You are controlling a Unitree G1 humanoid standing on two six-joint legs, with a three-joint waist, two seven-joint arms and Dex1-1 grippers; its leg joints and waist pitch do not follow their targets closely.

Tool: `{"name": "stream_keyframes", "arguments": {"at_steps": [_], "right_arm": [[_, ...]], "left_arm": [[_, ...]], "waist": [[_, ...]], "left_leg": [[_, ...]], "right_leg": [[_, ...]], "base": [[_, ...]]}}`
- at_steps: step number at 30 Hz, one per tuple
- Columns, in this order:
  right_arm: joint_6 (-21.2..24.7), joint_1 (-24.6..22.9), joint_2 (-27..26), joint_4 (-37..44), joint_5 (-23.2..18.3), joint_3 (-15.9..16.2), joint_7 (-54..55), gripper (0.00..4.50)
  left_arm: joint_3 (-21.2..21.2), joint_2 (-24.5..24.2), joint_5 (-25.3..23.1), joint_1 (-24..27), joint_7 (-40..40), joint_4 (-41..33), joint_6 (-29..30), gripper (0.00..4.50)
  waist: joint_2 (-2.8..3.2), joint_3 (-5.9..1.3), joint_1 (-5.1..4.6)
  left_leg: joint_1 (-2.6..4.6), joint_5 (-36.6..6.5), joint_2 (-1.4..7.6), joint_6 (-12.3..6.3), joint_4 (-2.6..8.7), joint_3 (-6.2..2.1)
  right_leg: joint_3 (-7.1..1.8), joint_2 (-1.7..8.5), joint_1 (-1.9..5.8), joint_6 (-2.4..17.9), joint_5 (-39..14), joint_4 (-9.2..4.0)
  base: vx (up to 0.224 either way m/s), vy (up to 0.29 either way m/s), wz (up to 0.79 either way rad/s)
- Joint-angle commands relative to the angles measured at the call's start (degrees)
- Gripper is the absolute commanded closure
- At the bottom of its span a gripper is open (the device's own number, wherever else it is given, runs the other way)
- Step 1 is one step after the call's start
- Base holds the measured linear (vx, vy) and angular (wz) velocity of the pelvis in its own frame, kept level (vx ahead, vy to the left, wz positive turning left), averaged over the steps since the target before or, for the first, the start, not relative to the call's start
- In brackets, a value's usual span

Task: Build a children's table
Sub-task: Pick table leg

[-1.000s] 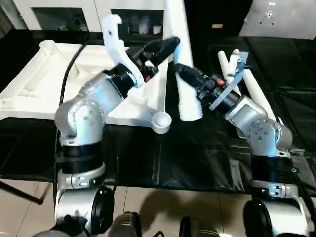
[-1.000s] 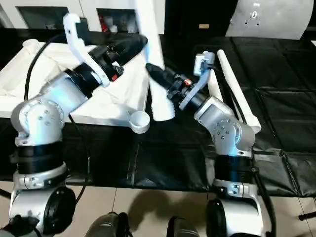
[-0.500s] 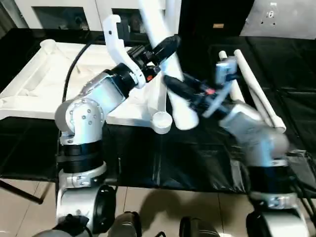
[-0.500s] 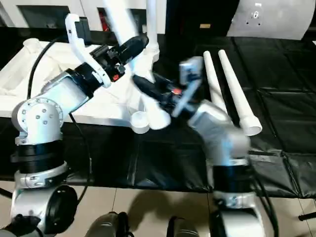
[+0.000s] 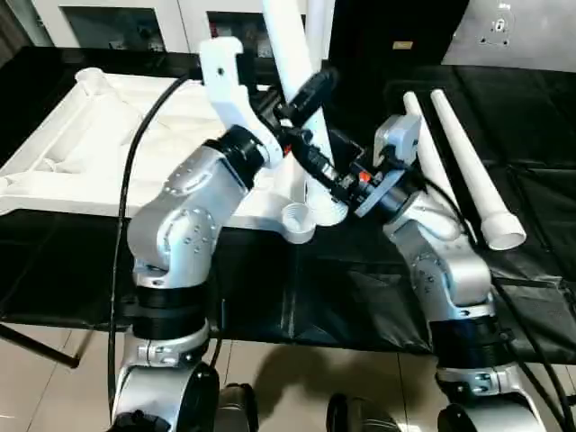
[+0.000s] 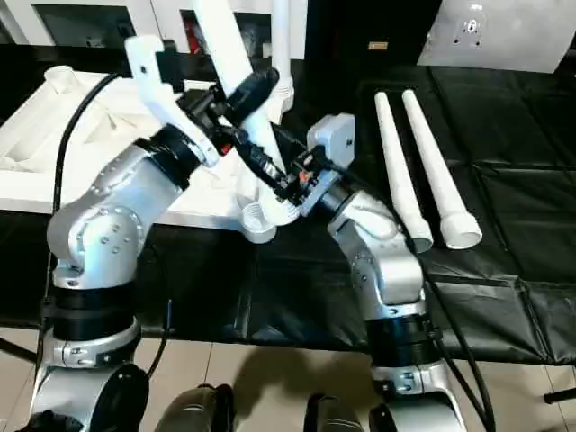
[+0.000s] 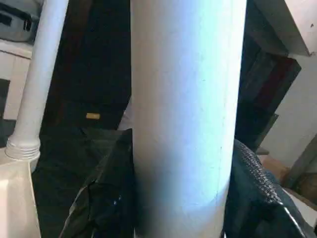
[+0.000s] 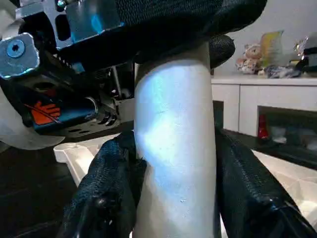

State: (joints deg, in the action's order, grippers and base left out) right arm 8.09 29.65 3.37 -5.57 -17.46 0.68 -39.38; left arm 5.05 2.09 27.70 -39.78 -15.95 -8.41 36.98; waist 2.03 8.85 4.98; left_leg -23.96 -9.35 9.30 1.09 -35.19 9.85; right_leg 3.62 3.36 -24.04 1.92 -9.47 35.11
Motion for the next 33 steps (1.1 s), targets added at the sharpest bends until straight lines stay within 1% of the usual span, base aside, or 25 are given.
{"name": "stream_keyframes", "arguments": {"at_steps": [1, 4, 7, 9, 11, 13, 14, 15, 16, 18, 20, 21, 22, 23, 25, 26, 28, 29, 30, 31, 32, 33], "right_arm": [[-1.93, 0.60, -0.32, -0.82, 1.08, 0.39, 2.12, 2.67], [-2.49, 0.63, -0.34, -1.15, 0.96, 0.40, 2.19, 2.67], [-2.64, 0.66, -0.58, -1.45, 0.73, 0.18, 2.15, 2.67], [-2.18, 0.73, -0.68, -1.60, 0.66, 0.06, 2.53, 2.67], [-1.51, 0.78, -0.67, -1.70, 0.08, 0.11, 2.53, 2.67], [-1.01, 0.93, -0.63, -1.81, 0.25, 0.05, 3.22, 2.67], [-0.46, 1.12, -0.68, -1.99, 0.00, -0.08, 3.49, 2.32], [-0.19, 1.31, -0.75, -2.19, -0.27, -0.18, 3.62, 2.32], [-0.13, 1.40, -0.78, -2.29, -0.36, -0.23, 3.68, 1.97], [0.17, 1.66, -0.86, -2.50, -0.81, -0.45, 3.57, 1.92], [0.75, 1.75, -0.88, -2.54, -1.30, -0.56, 3.27, 1.71], [0.70, 1.91, -0.83, -2.76, -1.27, -0.72, 3.43, 1.58], [0.61, 2.10, -0.59, -2.98, -1.23, -0.86, 3.71, 1.51], [0.64, 2.16, -0.46, -3.02, -1.26, -0.87, 3.76, 1.48], [0.99, 2.22, -0.18, -2.95, -1.51, -0.95, 3.75, 1.31], [2.21, 2.48, 0.56, -2.59, -2.21, -1.60, 3.88, 1.17], [6.00, 2.78, 1.20, -1.78, -4.68, -2.84, 3.63, 1.07], [6.18, 2.79, 1.22, -1.74, -4.80, -2.90, 3.62, 1.05], [9.31, 3.76, 2.43, -1.30, -7.10, -4.67, 3.26, 0.82], [10.20, 4.26, 3.26, -1.45, -7.88, -5.25, 2.67, 0.82], [11.43, 4.74, 4.47, -1.67, -8.70, -5.48, 1.32, 0.71], [12.54, 5.00, 5.34, -1.79, -9.32, -5.44, 0.11, 0.64]], "left_arm": [[-3.85, -0.10, -0.68, 1.12, -0.86, -1.68, -0.40, 2.66], [-3.97, 0.13, -0.04, 1.49, -1.24, -1.91, -0.23, 2.66], [-1.45, 1.28, 2.17, 1.15, 0.61, -1.43, 2.34, 2.66], [0.57, 1.71, 2.29, 0.65, 2.69, 0.10, 2.68, 2.66], [2.71, 1.81, 2.54, -0.05, 5.16, 1.96, 2.58, 2.66], [3.28, 0.82, 1.46, -0.57, 5.83, 3.10, 2.03, 2.66], [2.96, -0.20, 0.50, -0.78, 5.46, 3.56, 1.61, 2.67], [3.24, -0.47, 0.46, -1.02, 5.28, 3.84, 1.58, 2.67], [3.50, -0.47, 0.56, -1.17, 5.24, 3.96, 1.64, 2.67], [4.28, -0.68, 0.79, -1.75, 5.04, 4.57, 1.78, 2.68], [4.59, -0.79, 0.87, -2.01, 4.97, 4.88, 1.89, 2.68], [4.62, -1.04, 0.87, -2.21, 5.10, 5.34, 1.78, 2.68], [4.66, -1.55, 1.05, -2.62, 5.26, 6.24, 1.50, 2.68], [4.71, -1.77, 1.17, -2.82, 5.25, 6.65, 1.38, 2.68], [4.82, -2.16, 1.32, -3.11, 5.05, 7.22, 1.27, 2.68], [5.03, -3.33, 1.44, -3.76, 3.96, 8.41, 1.29, 2.68], [5.13, -4.39, 1.63, -4.15, 2.48, 9.15, 1.57, 2.68], [5.13, -4.43, 1.64, -4.16, 2.41, 9.18, 1.58, 2.68], [4.78, -6.09, 2.35, -4.38, -0.31, 9.53, 2.24, 2.68], [4.65, -6.91, 3.05, -4.49, -1.80, 9.58, 2.55, 2.68], [4.70, -7.70, 4.10, -4.68, -3.40, 9.62, 3.17, 2.68], [4.71, -8.20, 4.82, -4.82, -4.59, 9.64, 3.60, 2.68]], "waist": [[-0.13, -6.28, -0.21], [-0.09, -6.26, -0.25], [-0.08, -6.29, -0.27], [-0.05, -6.24, -0.26], [-0.16, -6.27, -0.28], [-0.14, -6.26, -0.25], [-0.19, -6.35, -0.25], [-0.13, -6.36, -0.23], [-0.12, -6.33, -0.25], [-0.09, -6.34, -0.25], [-0.12, -6.30, -0.28], [0.15, -6.35, -0.26], [0.26, -6.36, -0.25], [0.11, -6.38, -0.26], [0.17, -6.50, -0.19], [0.19, -6.49, -0.15], [0.21, -6.57, -0.11], [0.25, -6.59, -0.08], [0.20, -6.58, -0.07], [0.09, -6.71, -0.02], [0.04, -6.82, 0.03], [0.16, -6.79, 0.06]], "left_leg": [[1.67, -6.52, 3.66, -5.40, 3.68, -1.44], [1.70, -6.86, 3.71, -5.12, 3.71, -1.46], [1.68, -6.78, 3.61, -5.15, 3.65, -1.42], [1.68, -6.94, 3.64, -5.03, 3.67, -1.45], [1.64, -7.04, 3.54, -5.17, 3.64, -1.42], [1.67, -7.05, 3.51, -5.14, 3.69, -1.49], [1.76, -6.89, 3.50, -5.18, 3.67, -1.50], [1.75, -6.84, 3.51, -5.21, 3.67, -1.51], [1.73, -6.77, 3.52, -5.23, 3.66, -1.50], [1.72, -6.67, 3.57, -5.11, 3.68, -1.50], [1.72, -6.84, 3.45, -5.11, 3.67, -1.48], [1.76, -6.85, 3.54, -5.00, 3.67, -1.53], [1.79, -6.94, 3.55, -4.94, 3.66, -1.52], [1.81, -6.90, 3.53, -4.85, 3.68, -1.51], [1.88, -6.57, 3.52, -4.82, 3.62, -1.49], [1.84, -6.41, 3.49, -4.86, 3.64, -1.50], [1.92, -5.93, 3.42, -5.08, 3.63, -1.55], [1.95, -5.95, 3.51, -5.03, 3.63, -1.55], [1.92, -5.96, 3.51, -4.92, 3.61, -1.52], [1.95, -5.70, 3.38, -5.08, 3.55, -1.52], [1.97, -5.02, 3.39, -5.06, 3.52, -1.47], [1.90, -4.66, 3.41, -4.98, 3.43, -1.43]], "right_leg": [[-2.84, 5.01, 3.39, 12.28, -10.38, -3.92], [-2.84, 4.97, 3.35, 12.39, -10.23, -3.89], [-2.85, 4.96, 3.43, 12.79, -9.66, -3.82], [-2.81, 4.90, 3.39, 13.01, -9.54, -3.78], [-2.82, 4.89, 3.45, 12.90, -9.65, -3.80], [-2.79, 4.83, 3.42, 12.61, -10.09, -3.88], [-2.80, 4.87, 3.40, 12.33, -10.11, -3.90], [-2.78, 4.92, 3.38, 12.35, -10.16, -3.85], [-2.79, 4.93, 3.36, 12.35, -10.10, -3.87], [-2.79, 4.91, 3.34, 12.48, -9.64, -3.80], [-2.78, 4.93, 3.43, 12.40, -9.76, -3.83], [-2.77, 4.97, 3.37, 12.37, -9.87, -3.81], [-2.77, 4.92, 3.31, 12.32, -9.87, -3.82], [-2.77, 4.85, 3.31, 12.32, -9.51, -3.80], [-2.78, 4.86, 3.33, 12.55, -8.68, -3.71], [-2.76, 4.81, 3.34, 12.72, -8.32, -3.63], [-2.78, 4.78, 3.45, 12.85, -7.67, -3.54], [-2.78, 4.84, 3.47, 13.03, -7.52, -3.52], [-2.78, 4.90, 3.52, 13.29, -7.43, -3.53], [-2.77, 4.95, 3.67, 13.37, -7.38, -3.54], [-2.74, 4.90, 3.63, 13.47, -6.86, -3.31], [-2.72, 4.88, 3.59, 13.69, -6.47, -3.14]], "base": [[0.000, 0.000, 0.00], [0.000, 0.000, 0.00], [0.000, 0.000, 0.00], [0.000, 0.000, 0.00], [0.000, 0.000, 0.00], [0.000, 0.000, 0.00], [0.000, 0.000, 0.00], [0.000, 0.000, 0.00], [0.000, 0.000, 0.00], [0.000, 0.000, 0.00], [0.000, 0.000, 0.00], [0.000, 0.000, 0.00], [0.000, 0.000, 0.00], [0.000, 0.000, 0.00], [0.000, 0.000, 0.00], [0.000, 0.000, 0.00], [0.000, 0.000, 0.00], [0.000, 0.000, 0.00], [0.000, 0.000, 0.00], [0.000, 0.000, 0.00], [0.000, 0.000, 0.00], [0.000, 0.000, 0.00]]}}
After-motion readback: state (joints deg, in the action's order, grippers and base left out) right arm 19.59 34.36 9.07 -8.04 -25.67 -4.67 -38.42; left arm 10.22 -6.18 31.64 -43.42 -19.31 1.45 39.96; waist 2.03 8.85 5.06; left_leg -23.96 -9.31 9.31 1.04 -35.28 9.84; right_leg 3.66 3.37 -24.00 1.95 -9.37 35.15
